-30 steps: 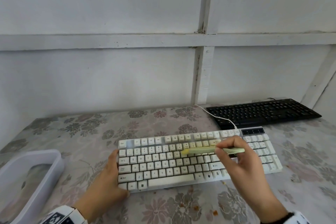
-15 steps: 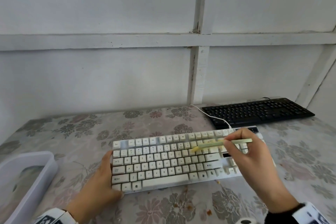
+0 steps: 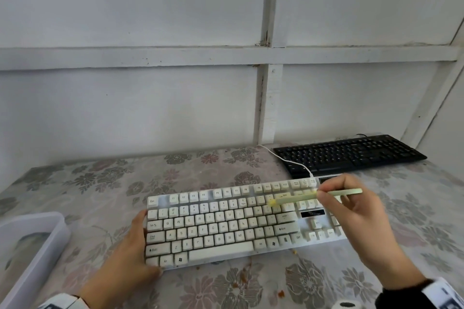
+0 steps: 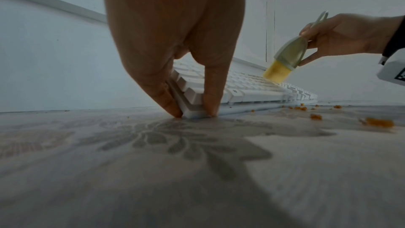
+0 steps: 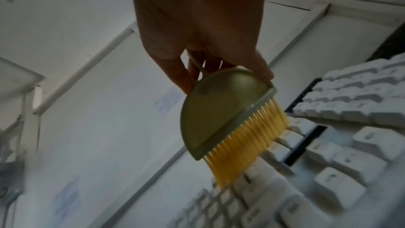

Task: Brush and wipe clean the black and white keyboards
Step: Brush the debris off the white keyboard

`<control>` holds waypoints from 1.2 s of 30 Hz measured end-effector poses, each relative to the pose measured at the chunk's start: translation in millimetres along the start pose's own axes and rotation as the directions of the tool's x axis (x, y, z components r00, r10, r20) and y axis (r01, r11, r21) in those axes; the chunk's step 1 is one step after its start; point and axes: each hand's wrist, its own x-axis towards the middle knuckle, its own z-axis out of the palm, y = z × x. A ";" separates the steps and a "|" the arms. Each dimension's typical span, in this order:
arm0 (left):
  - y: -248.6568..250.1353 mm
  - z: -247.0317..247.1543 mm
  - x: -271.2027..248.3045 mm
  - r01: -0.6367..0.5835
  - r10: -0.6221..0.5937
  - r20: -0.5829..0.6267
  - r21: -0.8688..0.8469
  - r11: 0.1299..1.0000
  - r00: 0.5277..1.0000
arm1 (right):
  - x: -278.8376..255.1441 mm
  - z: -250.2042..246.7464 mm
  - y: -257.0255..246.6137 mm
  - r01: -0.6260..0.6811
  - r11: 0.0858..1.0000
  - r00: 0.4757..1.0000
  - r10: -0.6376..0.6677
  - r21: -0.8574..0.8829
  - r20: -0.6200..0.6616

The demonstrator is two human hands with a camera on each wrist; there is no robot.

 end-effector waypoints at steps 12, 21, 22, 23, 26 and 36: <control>-4.4 1.6 2.5 0.045 -0.045 -0.013 0.016 0.999 0.999 | 14.9 -32.1 11.6 0.062 0.992 0.993 -0.072 -0.109 -0.089; 1.3 2.4 2.9 0.043 -0.043 -0.010 0.020 0.999 0.999 | 25.0 -56.5 25.7 -0.009 0.984 0.989 -0.018 -0.180 -0.147; 0.9 2.2 3.0 0.050 -0.050 -0.010 0.019 0.999 0.999 | 25.2 -57.1 25.4 -0.002 0.984 0.988 -0.025 -0.181 -0.150; -0.7 2.0 3.4 0.054 -0.054 -0.010 0.020 0.998 0.998 | 24.7 -56.9 25.2 0.011 0.988 0.990 -0.033 -0.153 -0.139; -4.8 0.5 3.7 0.044 -0.044 -0.008 0.026 0.999 0.999 | 22.9 -56.0 23.9 0.001 1.000 0.997 -0.003 -0.020 -0.075; -9.6 -0.8 1.1 0.006 -0.006 0.000 0.024 1.000 1.000 | 19.3 -53.7 6.3 -0.047 0.951 0.949 -0.053 -0.305 -0.311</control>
